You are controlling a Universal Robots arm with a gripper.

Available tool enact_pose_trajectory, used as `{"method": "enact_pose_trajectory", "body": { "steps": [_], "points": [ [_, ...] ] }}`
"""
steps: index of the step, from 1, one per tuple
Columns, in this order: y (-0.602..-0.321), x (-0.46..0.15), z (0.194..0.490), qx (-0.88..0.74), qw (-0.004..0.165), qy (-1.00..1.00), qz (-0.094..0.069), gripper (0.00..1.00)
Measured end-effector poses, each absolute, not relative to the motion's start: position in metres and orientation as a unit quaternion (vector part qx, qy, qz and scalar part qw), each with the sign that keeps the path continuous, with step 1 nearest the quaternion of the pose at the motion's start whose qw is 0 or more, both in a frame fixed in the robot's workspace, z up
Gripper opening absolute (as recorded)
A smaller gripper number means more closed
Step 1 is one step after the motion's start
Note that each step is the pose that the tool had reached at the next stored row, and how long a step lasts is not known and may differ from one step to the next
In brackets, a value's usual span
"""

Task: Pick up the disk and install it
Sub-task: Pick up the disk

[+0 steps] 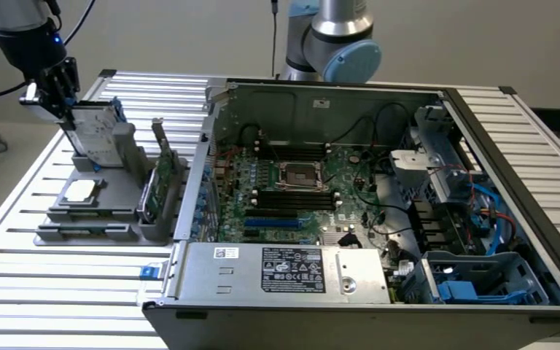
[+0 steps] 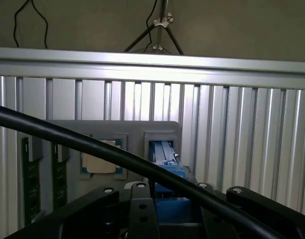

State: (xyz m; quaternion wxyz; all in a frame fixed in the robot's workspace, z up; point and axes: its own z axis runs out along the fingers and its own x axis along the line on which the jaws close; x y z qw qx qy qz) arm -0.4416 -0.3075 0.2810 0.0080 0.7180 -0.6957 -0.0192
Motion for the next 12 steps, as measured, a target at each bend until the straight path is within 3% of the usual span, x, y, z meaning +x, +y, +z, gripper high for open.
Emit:
{"method": "enact_pose_trajectory", "body": {
  "steps": [12],
  "points": [
    [-0.3076, -0.4407, 0.2810, 0.718, 0.008, -0.696, -0.019, 0.33]
  ]
}}
